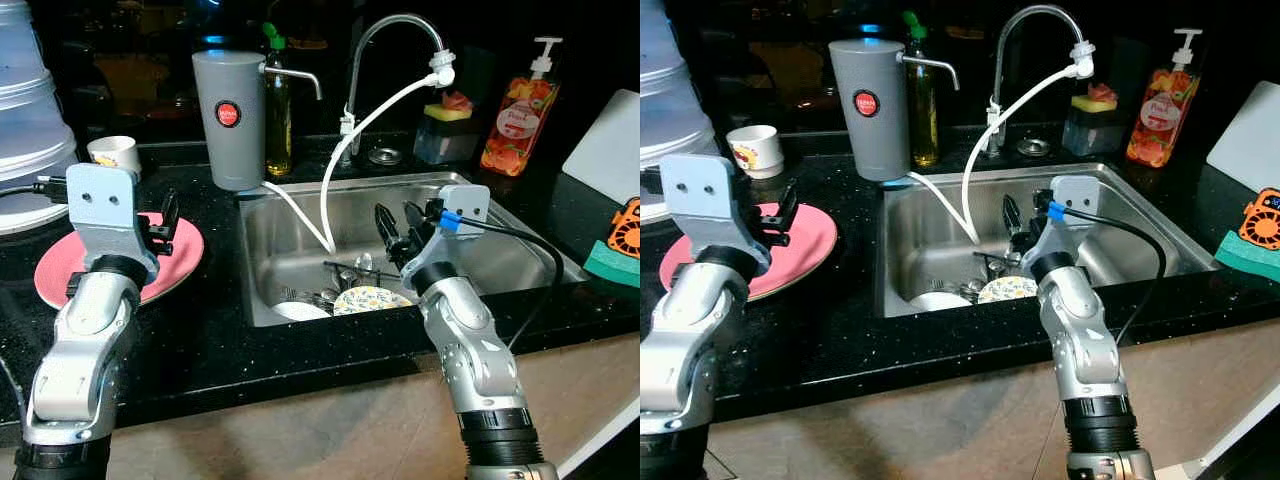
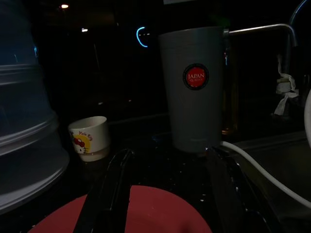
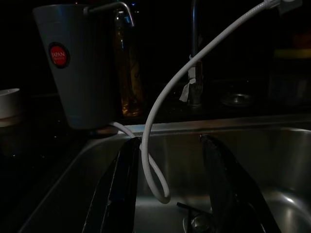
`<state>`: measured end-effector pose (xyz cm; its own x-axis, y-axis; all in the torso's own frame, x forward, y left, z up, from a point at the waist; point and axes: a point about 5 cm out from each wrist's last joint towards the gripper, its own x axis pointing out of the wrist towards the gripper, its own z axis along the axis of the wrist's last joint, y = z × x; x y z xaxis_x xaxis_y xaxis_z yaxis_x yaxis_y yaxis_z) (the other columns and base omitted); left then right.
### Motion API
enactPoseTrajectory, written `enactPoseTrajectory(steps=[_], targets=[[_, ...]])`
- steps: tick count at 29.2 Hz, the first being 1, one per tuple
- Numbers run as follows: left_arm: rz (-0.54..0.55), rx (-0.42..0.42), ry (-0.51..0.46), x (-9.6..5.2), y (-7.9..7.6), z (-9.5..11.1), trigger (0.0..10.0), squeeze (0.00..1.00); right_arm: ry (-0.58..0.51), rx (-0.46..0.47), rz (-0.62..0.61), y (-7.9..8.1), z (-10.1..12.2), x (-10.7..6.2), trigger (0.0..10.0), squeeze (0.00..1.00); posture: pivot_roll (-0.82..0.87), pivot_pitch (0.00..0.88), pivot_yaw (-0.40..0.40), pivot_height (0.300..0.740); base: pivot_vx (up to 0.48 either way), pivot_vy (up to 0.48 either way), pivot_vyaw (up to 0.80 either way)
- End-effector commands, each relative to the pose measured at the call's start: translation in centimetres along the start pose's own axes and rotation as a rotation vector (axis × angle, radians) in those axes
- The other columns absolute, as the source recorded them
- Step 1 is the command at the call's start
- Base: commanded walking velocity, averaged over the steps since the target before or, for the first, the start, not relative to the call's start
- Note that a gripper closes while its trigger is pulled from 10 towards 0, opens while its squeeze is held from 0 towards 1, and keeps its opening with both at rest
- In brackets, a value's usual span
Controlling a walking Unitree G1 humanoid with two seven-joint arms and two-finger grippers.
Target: Kitchen organization
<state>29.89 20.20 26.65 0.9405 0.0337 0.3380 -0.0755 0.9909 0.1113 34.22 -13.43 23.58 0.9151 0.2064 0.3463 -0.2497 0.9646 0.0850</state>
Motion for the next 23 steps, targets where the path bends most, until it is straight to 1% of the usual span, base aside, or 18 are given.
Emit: enactPoseTrajectory(steps=[1,6,12,16,17,18,20,21,22,23], targets=[[-0.001,-0.007,0.009,0.1,-0.2,0.0,10.0,0.0,0.015,0.005,0.013,0.1,0.0,0.1,10.0,0.0,0.05,0.055,0.011,0.74,0.0,0.0,0.0],[-0.002,-0.01,0.014,0.1,-0.2,0.0,10.0,0.0,0.024,0.004,0.021,0.3,-0.2,0.1,10.0,0.0,0.05,0.055,0.011,0.74,0.0,0.0,0.0],[0.018,-0.032,0.032,0.1,-0.1,-0.2,10.0,0.0,0.052,-0.001,0.03,0.4,-0.5,0.1,10.0,0.0,0.05,0.059,0.006,0.74,0.0,0.0,0.0],[0.06,-0.006,0.054,0.7,0.4,-0.1,10.0,0.0,0.078,-0.012,0.044,0.5,-0.7,0.2,10.0,0.0,0.05,0.059,-0.002,0.74,0.0,0.0,0.0],[0.118,0.015,0.094,1.4,1.1,-0.4,10.0,0.0,0.099,-0.021,0.058,0.7,-0.9,0.4,10.0,0.0,0.05,0.059,-0.002,0.74,0.0,0.0,0.0],[0.145,0.021,0.11,1.7,1.5,-0.5,10.0,0.0,0.109,-0.025,0.065,0.7,-1.0,0.4,10.0,0.0,0.05,0.059,-0.002,0.74,0.0,0.0,0.0],[0.212,0.049,0.186,2.4,2.6,-1.4,10.0,0.0,0.139,-0.037,0.088,1.0,-1.2,0.7,10.0,0.0,0.05,0.061,-0.003,0.74,0.0,0.0,0.0],[0.228,0.052,0.231,2.7,3.1,-1.9,10.0,0.0,0.157,-0.04,0.113,1.3,-1.3,0.9,10.0,0.0,0.04,0.063,-0.001,0.74,0.0,0.0,0.0],[0.228,0.052,0.231,2.7,3.1,-1.9,10.0,0.0,0.157,-0.04,0.113,1.3,-1.3,0.9,10.0,0.0,0.04,0.063,-0.001,0.74,0.0,0.0,0.0],[0.237,0.051,0.26,3.0,3.5,-2.3,10.0,0.0,0.17,-0.042,0.129,1.5,-1.3,1.1,10.0,0.0,0.04,0.063,-0.001,0.74,0.0,0.0,0.0]])
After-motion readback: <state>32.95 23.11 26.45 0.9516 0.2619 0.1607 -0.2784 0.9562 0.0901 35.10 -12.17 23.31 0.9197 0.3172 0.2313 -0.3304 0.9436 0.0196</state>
